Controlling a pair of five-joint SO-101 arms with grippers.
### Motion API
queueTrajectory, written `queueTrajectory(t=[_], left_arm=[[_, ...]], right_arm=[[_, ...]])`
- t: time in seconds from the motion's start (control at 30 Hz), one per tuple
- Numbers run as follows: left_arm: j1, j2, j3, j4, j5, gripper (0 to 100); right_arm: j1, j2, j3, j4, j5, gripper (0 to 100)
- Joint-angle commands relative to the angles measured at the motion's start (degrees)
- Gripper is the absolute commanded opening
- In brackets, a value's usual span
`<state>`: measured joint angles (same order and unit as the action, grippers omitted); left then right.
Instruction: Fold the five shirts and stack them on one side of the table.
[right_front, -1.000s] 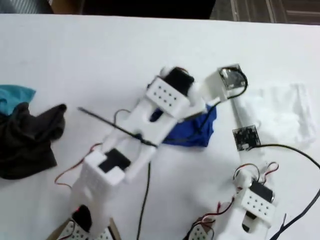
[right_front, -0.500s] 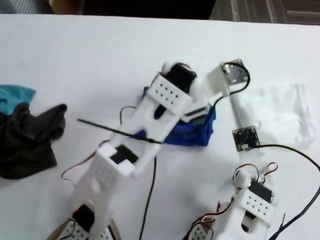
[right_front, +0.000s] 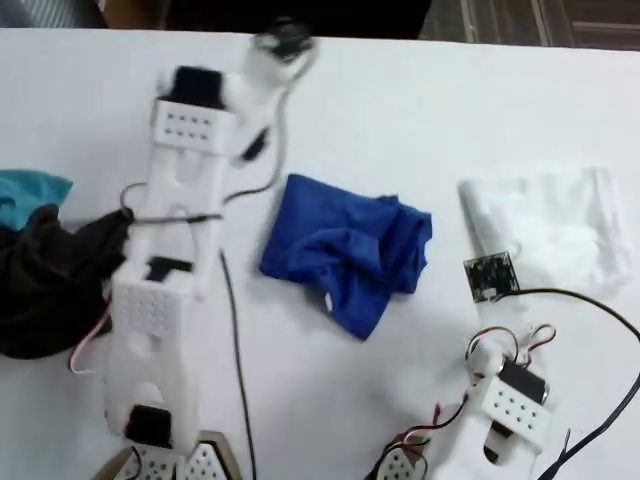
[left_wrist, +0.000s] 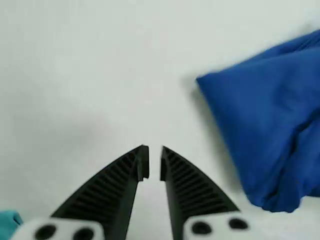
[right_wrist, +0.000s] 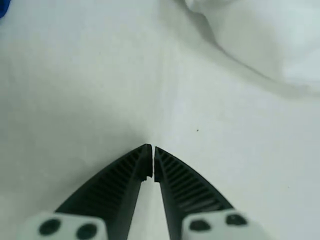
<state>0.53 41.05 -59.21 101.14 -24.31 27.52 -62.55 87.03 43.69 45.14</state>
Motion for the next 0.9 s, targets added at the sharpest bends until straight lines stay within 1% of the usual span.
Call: queueTrajectory(t=[0.0, 0.1, 0.2, 0.3, 0.4, 0.53, 0.6, 0.67, 0.77, 0.87], left_arm=[[-6.07, 0.00, 3.65, 0.70, 0.70, 3], [-9.32, -0.09, 4.70, 0.70, 0.70, 3], [-11.96, -0.09, 5.23, 0.97, 0.70, 3], [-14.59, -0.35, 6.37, 1.14, 0.88, 3], [-16.18, -2.99, 9.98, 0.70, 0.88, 3], [-16.44, -8.53, 18.68, -2.64, 1.14, 3], [-16.44, -12.40, 26.77, -7.12, 2.37, 3], [-16.00, -17.49, 38.20, -13.45, 2.64, 3], [-14.95, -27.69, 59.56, -26.20, 2.55, 3], [-14.07, -38.42, 79.16, -39.91, 2.46, 3]], right_arm=[[-6.81, -1.01, -12.22, 7.87, -1.23, 2.1], [-15.34, -0.57, -21.54, 13.67, -5.10, 2.1], [-22.29, 3.74, -28.84, 15.52, -7.47, 2.1], [-24.04, 14.37, -36.13, 15.25, -10.02, 2.3], [-23.96, 29.41, -45.80, 15.96, -12.48, 2.4], [-25.54, 47.87, -61.10, 22.81, -14.86, 2.5], [-27.12, 54.81, -69.19, 28.09, -15.21, 2.7], [-29.14, 60.09, -76.48, 33.19, -15.21, 5.6], [-31.52, 65.71, -85.54, 39.34, -16.09, 9.5], [-32.22, 68.97, -91.87, 42.24, -16.44, 9.5]])
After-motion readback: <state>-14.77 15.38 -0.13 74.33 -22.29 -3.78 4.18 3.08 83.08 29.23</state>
